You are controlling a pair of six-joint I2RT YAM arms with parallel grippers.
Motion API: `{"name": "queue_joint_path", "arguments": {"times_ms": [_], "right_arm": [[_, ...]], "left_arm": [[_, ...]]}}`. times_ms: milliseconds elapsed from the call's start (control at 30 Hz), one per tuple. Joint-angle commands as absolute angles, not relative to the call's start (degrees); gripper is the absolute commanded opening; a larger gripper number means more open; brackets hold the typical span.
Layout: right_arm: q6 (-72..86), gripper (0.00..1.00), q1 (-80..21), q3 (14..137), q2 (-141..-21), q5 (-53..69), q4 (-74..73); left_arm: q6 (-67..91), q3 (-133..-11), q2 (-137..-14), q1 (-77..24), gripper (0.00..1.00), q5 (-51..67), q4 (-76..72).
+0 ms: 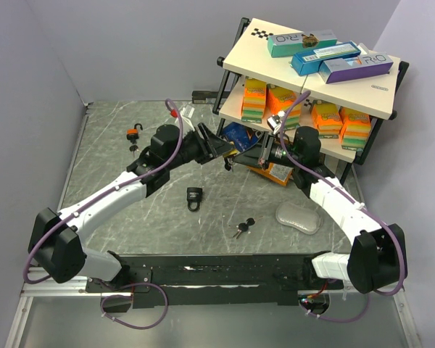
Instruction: Unlock with the key
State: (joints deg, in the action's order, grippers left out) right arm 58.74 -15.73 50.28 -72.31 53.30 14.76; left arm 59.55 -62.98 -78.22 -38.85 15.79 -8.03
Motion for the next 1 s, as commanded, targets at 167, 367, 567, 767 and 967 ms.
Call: {"name": "queue_joint_path", "arguments": {"times_ms": [167,367,567,767,967], "right_arm": [[61.52,0.00,-13.80,48.78,-74.62,41.22,17.22],[61.18,0.00,-13.80,49.48,-74.97,40.87,14.16],[60.38,0.00,-13.80,48.96,-74.79,39.11,11.52],[58.11,0.00,-13.80,50.09,-74.18,39.46,11.69],[48.37,0.00,-13.89,53.08,-71.38,40.26,6.78]], "left_arm": [[61.35,-66.45,-74.97,-45.53,0.01,35.68,-20.92],[60.82,-67.58,-75.32,-46.14,0.01,37.17,-21.18],[60.21,-68.12,-75.41,-46.84,0.01,37.70,-21.09],[60.12,-68.11,-75.15,-47.02,0.01,35.25,-17.78],[58.54,-73.11,-77.69,-46.32,0.01,17.44,2.34]]}}
